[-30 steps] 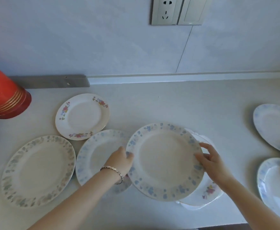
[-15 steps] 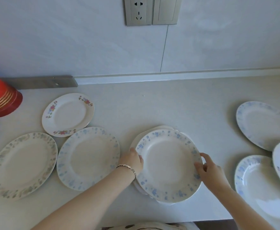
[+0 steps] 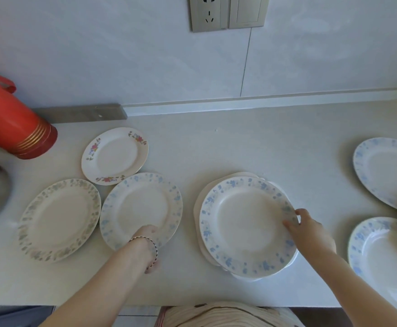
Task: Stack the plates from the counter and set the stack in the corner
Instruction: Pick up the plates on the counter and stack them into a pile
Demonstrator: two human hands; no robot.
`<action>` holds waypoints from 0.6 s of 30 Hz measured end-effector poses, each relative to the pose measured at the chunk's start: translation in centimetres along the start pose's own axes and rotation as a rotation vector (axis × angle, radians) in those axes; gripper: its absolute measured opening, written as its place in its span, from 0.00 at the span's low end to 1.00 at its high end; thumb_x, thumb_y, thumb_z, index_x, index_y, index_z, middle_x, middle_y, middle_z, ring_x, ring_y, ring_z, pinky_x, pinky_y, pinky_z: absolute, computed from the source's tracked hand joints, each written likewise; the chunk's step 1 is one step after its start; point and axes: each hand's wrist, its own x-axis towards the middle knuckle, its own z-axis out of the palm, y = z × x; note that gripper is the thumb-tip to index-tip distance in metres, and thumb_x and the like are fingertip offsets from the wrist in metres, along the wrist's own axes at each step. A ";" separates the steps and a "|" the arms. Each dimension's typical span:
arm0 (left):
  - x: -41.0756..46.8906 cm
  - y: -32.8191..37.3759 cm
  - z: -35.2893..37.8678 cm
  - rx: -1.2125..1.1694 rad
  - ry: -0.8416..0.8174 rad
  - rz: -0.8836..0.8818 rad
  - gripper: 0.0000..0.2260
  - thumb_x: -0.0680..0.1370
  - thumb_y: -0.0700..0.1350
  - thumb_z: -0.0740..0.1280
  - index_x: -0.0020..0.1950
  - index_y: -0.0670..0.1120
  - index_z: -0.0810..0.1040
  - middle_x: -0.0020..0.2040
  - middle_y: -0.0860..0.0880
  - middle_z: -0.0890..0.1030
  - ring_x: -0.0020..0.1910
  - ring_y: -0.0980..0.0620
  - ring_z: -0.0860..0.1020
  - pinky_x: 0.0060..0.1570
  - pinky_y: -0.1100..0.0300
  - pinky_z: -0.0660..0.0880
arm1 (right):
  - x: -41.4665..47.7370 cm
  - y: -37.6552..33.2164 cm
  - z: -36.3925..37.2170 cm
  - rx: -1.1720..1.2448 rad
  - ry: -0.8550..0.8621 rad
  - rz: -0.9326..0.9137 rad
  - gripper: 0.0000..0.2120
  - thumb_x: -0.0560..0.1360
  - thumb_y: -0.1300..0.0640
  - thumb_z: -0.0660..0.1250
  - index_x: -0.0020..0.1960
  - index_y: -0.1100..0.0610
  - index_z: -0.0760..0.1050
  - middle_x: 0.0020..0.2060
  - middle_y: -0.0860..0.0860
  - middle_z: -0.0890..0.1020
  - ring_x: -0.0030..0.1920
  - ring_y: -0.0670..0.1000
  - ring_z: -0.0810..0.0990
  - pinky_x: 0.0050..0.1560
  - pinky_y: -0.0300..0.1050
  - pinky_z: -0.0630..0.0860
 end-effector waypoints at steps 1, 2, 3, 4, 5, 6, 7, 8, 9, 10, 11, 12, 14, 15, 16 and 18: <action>0.2 0.1 -1.0 -0.057 0.010 -0.041 0.08 0.77 0.44 0.63 0.45 0.39 0.73 0.44 0.40 0.75 0.51 0.44 0.73 0.54 0.54 0.70 | 0.0 -0.3 -0.1 -0.021 -0.010 0.015 0.18 0.77 0.49 0.57 0.64 0.55 0.66 0.49 0.58 0.80 0.43 0.57 0.73 0.43 0.46 0.68; 0.7 0.1 -1.7 -0.136 -0.022 -0.056 0.09 0.79 0.44 0.61 0.55 0.41 0.75 0.51 0.40 0.79 0.54 0.46 0.78 0.54 0.56 0.73 | 0.1 -0.5 -0.2 -0.030 -0.017 0.024 0.17 0.77 0.50 0.57 0.63 0.56 0.66 0.47 0.58 0.79 0.42 0.56 0.72 0.43 0.46 0.68; 1.1 -0.2 -2.3 -0.239 -0.067 -0.069 0.12 0.79 0.44 0.60 0.60 0.43 0.75 0.51 0.40 0.82 0.47 0.49 0.83 0.46 0.59 0.79 | 0.1 -0.7 -0.3 -0.036 -0.022 0.032 0.17 0.77 0.50 0.56 0.63 0.56 0.66 0.44 0.57 0.77 0.42 0.56 0.72 0.43 0.46 0.69; 2.2 -0.5 -2.7 -0.338 -0.097 -0.075 0.08 0.79 0.44 0.61 0.56 0.45 0.76 0.44 0.42 0.84 0.32 0.50 0.84 0.30 0.59 0.80 | 0.0 -0.8 -0.4 -0.044 -0.027 0.040 0.17 0.77 0.50 0.56 0.63 0.56 0.66 0.43 0.56 0.76 0.42 0.57 0.73 0.43 0.46 0.69; 2.6 -0.9 -3.1 -0.379 -0.090 -0.053 0.05 0.79 0.43 0.61 0.46 0.45 0.75 0.37 0.45 0.83 0.22 0.49 0.79 0.17 0.61 0.74 | 0.0 -0.9 -0.4 -0.045 -0.026 0.046 0.18 0.77 0.50 0.57 0.64 0.56 0.65 0.44 0.56 0.76 0.44 0.58 0.74 0.44 0.47 0.70; 3.4 -1.4 -3.4 -0.392 -0.086 -0.012 0.09 0.79 0.40 0.61 0.38 0.44 0.71 0.32 0.45 0.80 0.21 0.49 0.75 0.12 0.63 0.70 | -0.1 -0.8 -0.3 -0.037 -0.011 0.040 0.19 0.77 0.50 0.57 0.66 0.55 0.64 0.48 0.57 0.77 0.47 0.59 0.76 0.46 0.49 0.71; 3.9 -2.0 -3.4 -0.391 -0.108 0.012 0.12 0.79 0.37 0.60 0.35 0.43 0.68 0.30 0.44 0.76 0.24 0.51 0.74 0.16 0.65 0.73 | -0.2 -0.7 -0.2 -0.021 0.024 0.012 0.22 0.77 0.51 0.58 0.70 0.54 0.61 0.55 0.58 0.76 0.53 0.60 0.76 0.50 0.51 0.72; 4.1 -2.3 -3.4 -0.412 -0.144 0.031 0.13 0.80 0.34 0.59 0.35 0.42 0.67 0.31 0.43 0.74 0.28 0.52 0.73 0.24 0.67 0.77 | -0.5 -0.5 0.0 0.003 0.082 -0.035 0.26 0.77 0.52 0.59 0.72 0.54 0.58 0.61 0.58 0.73 0.59 0.60 0.74 0.53 0.52 0.72; 3.9 -2.5 -3.5 -0.411 -0.177 0.028 0.13 0.80 0.33 0.58 0.35 0.41 0.67 0.33 0.44 0.72 0.31 0.52 0.72 0.28 0.68 0.78 | -0.8 -0.2 0.3 0.036 0.152 -0.093 0.28 0.76 0.53 0.61 0.73 0.54 0.56 0.65 0.58 0.69 0.62 0.60 0.72 0.55 0.54 0.72; 3.7 -2.5 -3.6 -0.409 -0.206 0.040 0.13 0.79 0.33 0.57 0.35 0.41 0.67 0.32 0.43 0.73 0.31 0.51 0.73 0.26 0.68 0.77 | -1.0 0.0 0.5 0.074 0.221 -0.169 0.28 0.76 0.55 0.62 0.73 0.55 0.57 0.66 0.58 0.68 0.62 0.60 0.72 0.56 0.55 0.72; 3.1 -2.3 -3.7 -0.406 -0.232 0.049 0.13 0.79 0.32 0.58 0.35 0.41 0.68 0.28 0.42 0.76 0.28 0.50 0.76 0.20 0.67 0.75 | -1.2 0.2 0.8 0.106 0.272 -0.247 0.28 0.75 0.57 0.64 0.72 0.57 0.60 0.65 0.58 0.68 0.61 0.60 0.73 0.55 0.56 0.74; 2.6 -2.1 -3.8 -0.410 -0.251 0.062 0.12 0.79 0.32 0.58 0.36 0.40 0.68 0.22 0.43 0.78 0.23 0.52 0.79 0.17 0.66 0.74 | -1.4 0.2 1.0 0.140 0.311 -0.319 0.26 0.74 0.60 0.65 0.70 0.60 0.64 0.63 0.59 0.69 0.57 0.59 0.75 0.54 0.55 0.75; 1.8 -1.8 -3.8 -0.415 -0.283 0.079 0.11 0.79 0.31 0.58 0.37 0.39 0.69 0.16 0.49 0.77 0.15 0.57 0.76 0.16 0.66 0.73 | -1.7 -0.2 1.2 0.227 0.351 -0.431 0.22 0.72 0.64 0.67 0.66 0.62 0.69 0.58 0.58 0.72 0.47 0.53 0.76 0.50 0.46 0.76; 1.1 -1.6 -3.8 -0.401 -0.307 0.090 0.11 0.78 0.31 0.58 0.37 0.39 0.69 0.16 0.49 0.77 0.15 0.57 0.76 0.16 0.65 0.74 | -2.0 -0.8 1.1 0.295 0.345 -0.465 0.19 0.73 0.65 0.66 0.63 0.61 0.71 0.55 0.56 0.73 0.43 0.49 0.75 0.48 0.37 0.74; 0.4 -1.5 -3.7 -0.379 -0.340 0.101 0.10 0.78 0.30 0.59 0.37 0.39 0.70 0.17 0.48 0.78 0.16 0.56 0.77 0.17 0.65 0.74 | -2.2 -1.6 0.8 0.384 0.315 -0.469 0.16 0.74 0.64 0.65 0.61 0.58 0.72 0.52 0.53 0.74 0.41 0.46 0.75 0.44 0.29 0.71; -1.3 -1.3 -3.3 -0.303 -0.417 0.135 0.09 0.77 0.29 0.60 0.39 0.39 0.71 0.26 0.45 0.81 0.24 0.52 0.81 0.18 0.64 0.75 | -2.6 -3.4 0.3 0.577 0.156 -0.399 0.11 0.76 0.59 0.62 0.58 0.51 0.71 0.47 0.51 0.78 0.40 0.44 0.77 0.40 0.31 0.72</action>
